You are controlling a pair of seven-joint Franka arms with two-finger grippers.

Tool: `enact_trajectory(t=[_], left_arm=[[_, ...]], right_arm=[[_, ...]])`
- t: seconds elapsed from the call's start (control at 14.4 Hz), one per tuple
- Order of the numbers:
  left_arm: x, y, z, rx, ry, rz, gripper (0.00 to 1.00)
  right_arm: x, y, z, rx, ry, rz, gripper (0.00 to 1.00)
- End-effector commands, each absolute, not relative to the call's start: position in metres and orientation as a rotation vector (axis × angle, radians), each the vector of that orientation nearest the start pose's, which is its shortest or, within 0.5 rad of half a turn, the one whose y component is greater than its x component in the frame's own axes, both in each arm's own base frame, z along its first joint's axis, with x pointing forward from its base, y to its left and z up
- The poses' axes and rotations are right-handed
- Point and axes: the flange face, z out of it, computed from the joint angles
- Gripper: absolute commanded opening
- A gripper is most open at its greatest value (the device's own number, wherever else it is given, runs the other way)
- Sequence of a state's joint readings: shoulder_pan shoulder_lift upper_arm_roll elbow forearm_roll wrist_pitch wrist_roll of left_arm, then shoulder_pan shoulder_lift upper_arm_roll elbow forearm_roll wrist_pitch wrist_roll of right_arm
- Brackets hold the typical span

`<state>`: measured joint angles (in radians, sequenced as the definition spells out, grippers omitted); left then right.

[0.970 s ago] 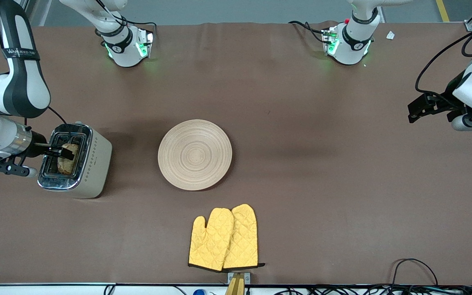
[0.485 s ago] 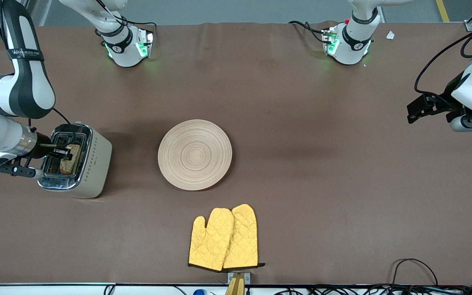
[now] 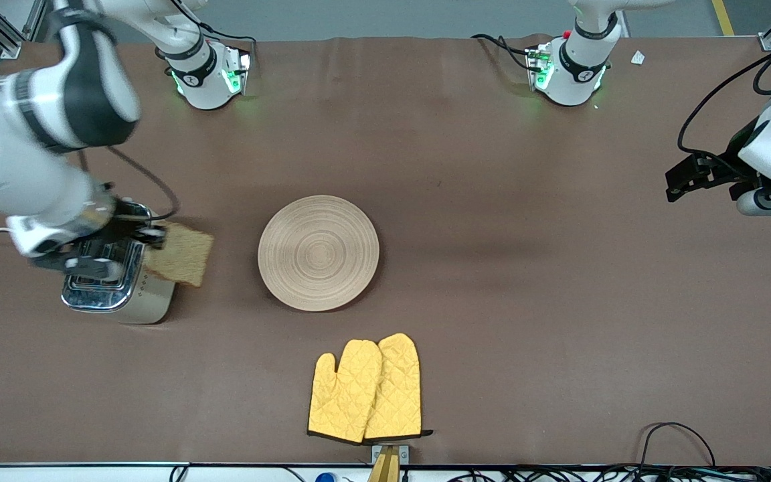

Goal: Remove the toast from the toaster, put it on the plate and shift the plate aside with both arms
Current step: 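Grasp the toast and lift it out with the right gripper, then carry the toast over the wooden plate and lower it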

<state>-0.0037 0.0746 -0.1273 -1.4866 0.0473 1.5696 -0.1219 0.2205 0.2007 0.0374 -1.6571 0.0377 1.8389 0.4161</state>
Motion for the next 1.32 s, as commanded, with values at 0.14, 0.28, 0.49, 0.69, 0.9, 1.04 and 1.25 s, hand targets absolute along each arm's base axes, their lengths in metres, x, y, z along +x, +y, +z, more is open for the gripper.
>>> enact_trajectory(t=[0.14, 0.28, 0.49, 0.69, 0.9, 1.04, 1.25], left_arm=[[0.577, -0.064, 0.628, -3.093, 0.014, -0.029, 1.00], [0.577, -0.062, 0.629, -3.095, 0.014, -0.031, 1.00], [0.577, -0.063, 0.629, -3.096, 0.014, -0.031, 1.00], [0.576, -0.067, 0.628, -3.098, 0.007, -0.029, 1.00], [0.576, -0.070, 0.626, -3.099, 0.012, -0.024, 1.00], [0.576, -0.070, 0.626, -3.099, 0.012, -0.024, 1.00], [0.577, -0.070, 0.625, -3.099, 0.014, -0.020, 1.00]], right_arm=[[0.594, 0.258, 0.443, -2.902, 0.400, 0.028, 0.00], [0.589, 0.266, 0.415, -2.722, 0.526, 0.041, 0.00], [0.574, 0.266, 0.376, -2.577, 0.511, 0.080, 0.00], [0.564, 0.252, 0.341, -2.498, 0.386, 0.076, 0.00], [0.567, 0.236, 0.293, -2.558, 0.266, 0.015, 0.00], [0.570, 0.211, 0.270, -2.585, 0.191, 0.000, 0.00], [0.556, 0.192, 0.247, -2.611, 0.125, 0.029, 0.01]])
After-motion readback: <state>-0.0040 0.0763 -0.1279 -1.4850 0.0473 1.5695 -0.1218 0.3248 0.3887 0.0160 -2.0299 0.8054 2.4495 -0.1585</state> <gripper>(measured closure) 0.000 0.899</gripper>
